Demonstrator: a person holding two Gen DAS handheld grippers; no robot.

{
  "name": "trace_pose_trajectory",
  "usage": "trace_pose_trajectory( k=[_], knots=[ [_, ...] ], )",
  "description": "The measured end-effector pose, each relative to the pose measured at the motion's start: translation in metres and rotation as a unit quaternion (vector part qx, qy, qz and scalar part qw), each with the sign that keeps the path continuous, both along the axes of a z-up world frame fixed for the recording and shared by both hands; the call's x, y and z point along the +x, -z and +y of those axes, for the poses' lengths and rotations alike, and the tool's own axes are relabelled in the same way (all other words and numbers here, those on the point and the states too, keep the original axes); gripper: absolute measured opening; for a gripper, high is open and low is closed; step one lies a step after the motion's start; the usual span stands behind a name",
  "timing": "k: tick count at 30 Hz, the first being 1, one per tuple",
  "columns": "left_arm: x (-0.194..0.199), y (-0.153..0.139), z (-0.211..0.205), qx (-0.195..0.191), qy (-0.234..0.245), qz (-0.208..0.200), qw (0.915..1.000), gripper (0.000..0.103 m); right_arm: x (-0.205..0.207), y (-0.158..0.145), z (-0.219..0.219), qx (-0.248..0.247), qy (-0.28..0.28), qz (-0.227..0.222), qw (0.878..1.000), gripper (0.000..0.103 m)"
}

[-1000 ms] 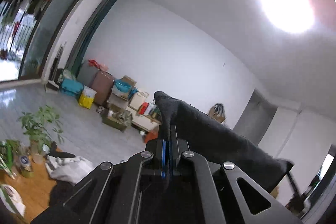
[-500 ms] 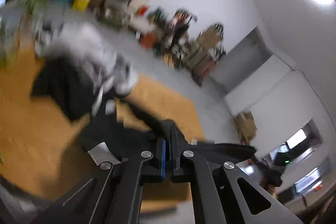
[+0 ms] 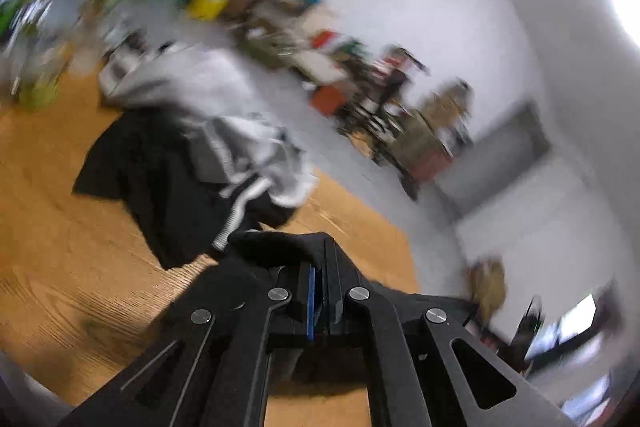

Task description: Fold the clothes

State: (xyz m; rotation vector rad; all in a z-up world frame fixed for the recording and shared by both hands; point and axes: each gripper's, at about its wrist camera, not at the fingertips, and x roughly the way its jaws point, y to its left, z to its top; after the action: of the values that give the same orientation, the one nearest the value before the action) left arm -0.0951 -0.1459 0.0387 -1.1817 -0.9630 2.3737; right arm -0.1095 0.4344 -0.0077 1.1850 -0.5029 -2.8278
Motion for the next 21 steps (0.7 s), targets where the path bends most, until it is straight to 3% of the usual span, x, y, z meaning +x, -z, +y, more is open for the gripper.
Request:
trace_pose_trajectory(
  k=[1,2,3,4,6,7,9,12,17,21],
  knots=[
    [-0.018,0.02,-0.004,-0.007,-0.016,-0.053,0.9985,0.011,-0.017,0.01,0.004,-0.004,0.001,-0.026,1.0,0.039],
    [-0.032,0.04,-0.007,-0.024,-0.025,-0.109,0.9935,0.028,-0.033,0.02,0.007,-0.008,0.004,-0.051,0.999,0.064],
    [-0.043,0.067,-0.012,-0.031,-0.037,-0.171,0.984,0.038,-0.039,0.037,0.011,-0.013,0.022,-0.075,0.997,0.066],
    [-0.045,0.084,-0.017,-0.021,-0.043,-0.2,0.9786,0.038,-0.045,0.053,0.015,-0.017,0.04,-0.099,0.994,0.064],
    [-0.039,0.103,-0.027,-0.001,-0.045,-0.215,0.9756,0.039,-0.04,0.082,0.018,-0.043,0.054,-0.131,0.989,0.057],
    [-0.031,0.107,-0.029,-0.012,-0.042,-0.217,0.9753,0.04,-0.029,0.094,0.017,-0.063,0.052,-0.139,0.987,0.057],
    [-0.014,0.11,-0.032,-0.046,-0.034,-0.217,0.9745,0.053,-0.007,0.117,0.016,-0.103,0.048,-0.156,0.981,0.058],
    [0.015,0.121,-0.018,-0.062,0.005,-0.232,0.9708,0.056,0.035,0.141,0.003,-0.141,0.05,-0.165,0.975,0.061],
    [0.035,0.16,-0.002,-0.004,0.011,-0.264,0.9645,0.056,0.068,0.171,-0.02,-0.234,0.068,-0.168,0.955,0.062],
    [0.031,0.163,0.015,-0.093,0.015,-0.223,0.9703,0.056,0.061,0.177,-0.035,-0.248,0.069,-0.169,0.951,0.063]
  ],
)
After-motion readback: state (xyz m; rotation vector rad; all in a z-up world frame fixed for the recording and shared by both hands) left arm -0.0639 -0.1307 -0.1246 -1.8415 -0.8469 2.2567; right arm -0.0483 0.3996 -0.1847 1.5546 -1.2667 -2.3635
